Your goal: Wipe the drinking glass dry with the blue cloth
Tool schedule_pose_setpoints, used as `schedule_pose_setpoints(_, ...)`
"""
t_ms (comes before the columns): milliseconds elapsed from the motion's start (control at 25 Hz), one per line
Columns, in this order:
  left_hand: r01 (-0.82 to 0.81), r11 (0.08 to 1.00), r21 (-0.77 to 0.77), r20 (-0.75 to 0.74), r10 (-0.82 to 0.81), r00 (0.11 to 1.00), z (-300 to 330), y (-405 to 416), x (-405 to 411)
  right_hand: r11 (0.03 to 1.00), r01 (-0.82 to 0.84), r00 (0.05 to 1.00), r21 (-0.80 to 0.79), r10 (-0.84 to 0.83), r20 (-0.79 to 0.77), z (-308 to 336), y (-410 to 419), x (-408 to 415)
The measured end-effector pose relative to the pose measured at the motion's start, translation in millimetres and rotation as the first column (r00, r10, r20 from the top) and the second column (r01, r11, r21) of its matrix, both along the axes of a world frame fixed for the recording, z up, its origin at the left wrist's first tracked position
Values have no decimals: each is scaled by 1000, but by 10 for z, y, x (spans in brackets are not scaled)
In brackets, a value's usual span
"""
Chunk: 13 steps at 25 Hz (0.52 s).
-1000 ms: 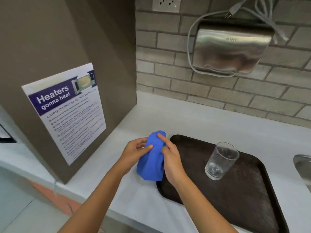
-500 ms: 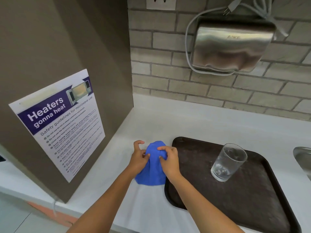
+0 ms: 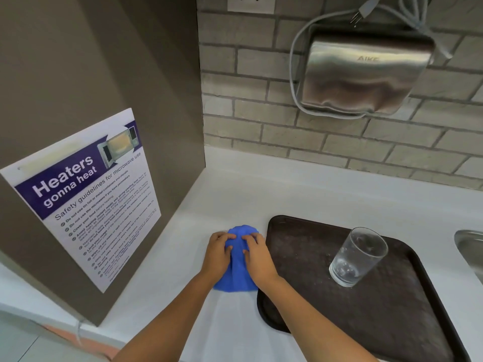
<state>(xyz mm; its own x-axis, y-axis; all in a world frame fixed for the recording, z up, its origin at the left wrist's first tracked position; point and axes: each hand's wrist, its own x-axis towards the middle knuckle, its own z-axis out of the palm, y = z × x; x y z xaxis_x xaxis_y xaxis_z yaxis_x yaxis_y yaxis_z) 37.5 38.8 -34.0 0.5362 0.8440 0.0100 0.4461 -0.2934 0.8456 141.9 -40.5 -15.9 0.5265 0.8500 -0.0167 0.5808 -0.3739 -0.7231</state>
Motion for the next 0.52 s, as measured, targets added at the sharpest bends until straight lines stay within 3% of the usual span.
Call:
schedule_pose_setpoints(40, -14, 1000, -21, 38, 15, 999, -7, -9, 8, 999, -26, 999, -20, 26, 41, -23, 10, -1)
schedule_pose_setpoints(120, -47, 979, -199, 147, 78, 986, 39, -42, 59, 986, -91, 950, -140, 128, 283, -86, 36, -6)
schedule_pose_setpoints(200, -47, 947, -317, 209, 118, 971, 48, -19, 104, 936, -112, 808, -334, 282, 517, -95, 64, 12)
schedule_pose_setpoints(280, -54, 915, -400, 231, 157, 960, 54, 3, 128, 894, -124, 690, -431, 390, 609, -86, 75, 30)
schedule_pose_setpoints(360, -130, 907, -400, 143, 202, 969, 93, 1, 111, 867, -89, 746, -490, 384, 544, -48, 77, 60)
schedule_pose_setpoints(440, -140, 959, -247, -65, 128, 990, 128, -12, 86, 839, -116, 793, -532, 401, 459, -41, 34, 60)
schedule_pose_setpoints(520, 69, 997, 44, -401, -46, 915, 74, 17, 91, 841, -143, 806, -522, 405, 432, -21, 4, 114)
